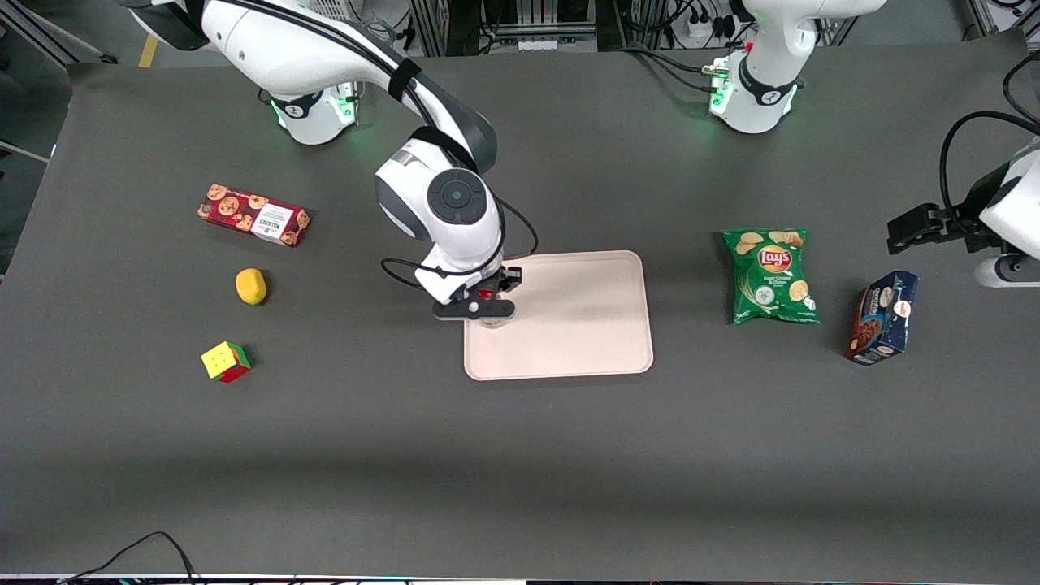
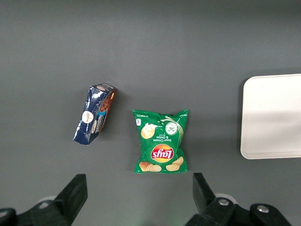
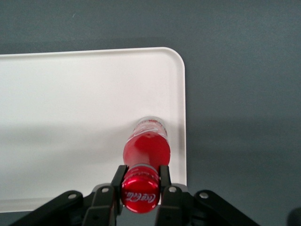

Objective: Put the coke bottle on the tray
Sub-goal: 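Open the right gripper, release the bottle, and withdraw the arm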

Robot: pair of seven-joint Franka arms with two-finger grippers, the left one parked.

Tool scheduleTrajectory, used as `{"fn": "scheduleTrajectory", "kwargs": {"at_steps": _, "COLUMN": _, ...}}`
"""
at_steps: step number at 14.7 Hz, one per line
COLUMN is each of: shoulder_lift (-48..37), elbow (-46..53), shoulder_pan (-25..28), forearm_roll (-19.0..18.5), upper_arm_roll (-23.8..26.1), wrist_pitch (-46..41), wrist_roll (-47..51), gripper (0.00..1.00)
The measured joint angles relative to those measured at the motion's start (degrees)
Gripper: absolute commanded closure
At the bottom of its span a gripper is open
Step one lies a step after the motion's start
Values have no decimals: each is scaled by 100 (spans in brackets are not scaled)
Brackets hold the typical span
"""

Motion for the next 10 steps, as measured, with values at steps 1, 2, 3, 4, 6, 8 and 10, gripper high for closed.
{"fn": "scheduleTrajectory", "kwargs": {"at_steps": 1, "shoulder_lift": 0, "elbow": 0, "shoulder_pan": -3, "forearm_roll": 0, "upper_arm_roll": 0, "wrist_pitch": 3, "wrist_roll": 2, "gripper": 0}}
{"fn": "scheduleTrajectory", "kwargs": {"at_steps": 2, "shoulder_lift": -2, "elbow": 1, "shoulder_pan": -5, "forearm_roll": 0, "upper_arm_roll": 0, "wrist_pitch": 10, "wrist_roll": 5, "gripper": 0}}
{"fn": "scheduleTrajectory", "kwargs": {"at_steps": 3, "shoulder_lift": -10, "elbow": 1, "shoulder_pan": -6, "forearm_roll": 0, "upper_arm_roll": 0, "wrist_pitch": 26, "wrist_roll": 9, "gripper": 0}}
{"fn": "scheduleTrajectory", "kwargs": {"at_steps": 4, "shoulder_lift": -20, "elbow": 2, "shoulder_pan": -8, "forearm_roll": 0, "upper_arm_roll": 0, "wrist_pitch": 40, "wrist_roll": 14, "gripper": 0}}
{"fn": "scheduleTrajectory", "kwargs": {"at_steps": 6, "shoulder_lift": -60, "elbow": 20, "shoulder_pan": -39, "forearm_roll": 0, "upper_arm_roll": 0, "wrist_pitch": 73, "wrist_roll": 47, "gripper": 0}}
{"fn": "scheduleTrajectory", "kwargs": {"at_steps": 8, "shoulder_lift": -229, "elbow": 77, "shoulder_pan": -186, "forearm_roll": 14, "upper_arm_roll": -1, "wrist_pitch": 79, "wrist_roll": 72, "gripper": 0}}
{"fn": "scheduleTrajectory", "kwargs": {"at_steps": 10, "shoulder_lift": -673, "elbow": 92, "shoulder_pan": -453, "forearm_roll": 212, "upper_arm_roll": 6, "wrist_pitch": -177, "wrist_roll": 66, "gripper": 0}}
